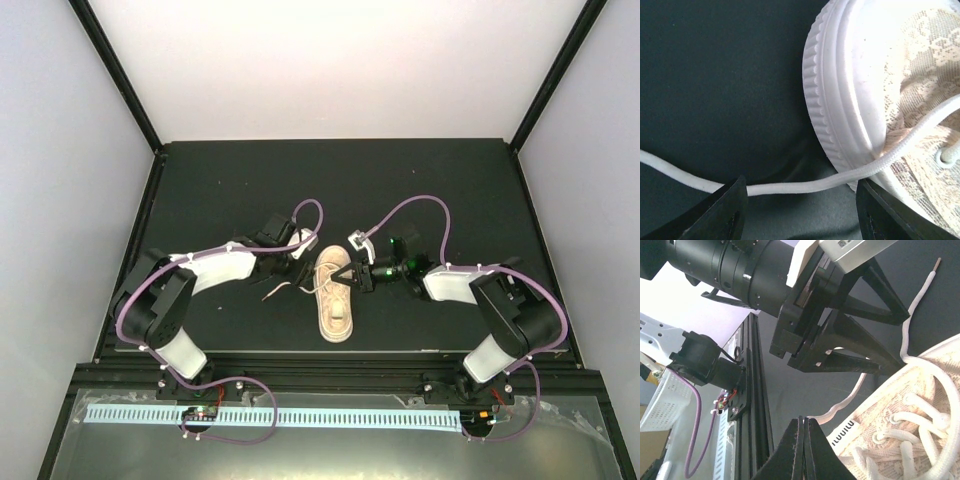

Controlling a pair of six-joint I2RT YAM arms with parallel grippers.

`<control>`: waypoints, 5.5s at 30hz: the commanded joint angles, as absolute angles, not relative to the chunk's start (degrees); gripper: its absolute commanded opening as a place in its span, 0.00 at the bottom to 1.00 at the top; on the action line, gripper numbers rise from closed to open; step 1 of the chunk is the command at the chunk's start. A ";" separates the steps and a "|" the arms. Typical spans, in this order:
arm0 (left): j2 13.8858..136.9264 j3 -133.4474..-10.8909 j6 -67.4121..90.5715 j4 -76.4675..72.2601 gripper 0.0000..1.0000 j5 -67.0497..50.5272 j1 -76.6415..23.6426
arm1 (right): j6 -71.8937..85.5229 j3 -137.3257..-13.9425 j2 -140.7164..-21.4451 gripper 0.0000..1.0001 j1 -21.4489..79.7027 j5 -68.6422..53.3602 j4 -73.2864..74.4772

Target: Tie the shoes

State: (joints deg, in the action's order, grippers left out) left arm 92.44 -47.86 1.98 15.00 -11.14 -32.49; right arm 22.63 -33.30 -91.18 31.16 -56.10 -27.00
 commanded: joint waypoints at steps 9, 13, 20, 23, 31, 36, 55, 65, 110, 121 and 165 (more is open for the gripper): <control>99.04 -53.02 -2.95 14.30 0.46 -13.26 -33.65 | 21.70 -34.15 -91.98 0.02 31.31 -57.62 -28.50; 100.84 -53.73 -2.90 13.87 0.44 -12.61 -33.65 | 21.86 -33.94 -91.85 0.02 31.37 -57.75 -28.89; 101.84 -54.05 -3.16 13.31 0.40 -11.32 -33.64 | 21.91 -33.93 -91.98 0.02 31.38 -57.97 -29.00; 102.04 -54.10 -2.58 13.23 0.30 -9.79 -33.60 | 22.21 -33.93 -92.15 0.02 31.37 -58.06 -29.31; 99.66 -52.10 -0.69 11.64 0.02 -7.69 -33.72 | 22.40 -33.66 -91.93 0.02 31.35 -57.92 -29.57; 91.93 -47.46 2.88 10.27 0.02 -7.36 -33.72 | 22.56 -33.41 -91.55 0.02 31.37 -57.49 -29.62; 60.44 -35.48 30.68 26.09 0.02 -23.26 -47.51 | 23.68 -32.31 -84.35 0.02 31.29 -51.02 -26.59; 65.57 -39.66 42.42 10.80 0.01 -24.67 -60.57 | 23.98 -31.90 -82.92 0.02 31.29 -48.59 -24.90; 76.77 -42.39 13.33 4.47 0.30 -37.17 -38.87 | 23.22 -31.53 -83.55 0.02 31.29 -55.56 -26.80; 80.90 -43.59 14.67 3.26 0.22 -34.65 -37.98 | 23.00 -31.68 -83.66 0.02 31.29 -56.46 -26.63; 76.95 -38.26 15.95 -3.12 0.02 -39.53 -35.14 | 30.23 -15.41 -57.73 0.54 36.57 -29.31 -11.35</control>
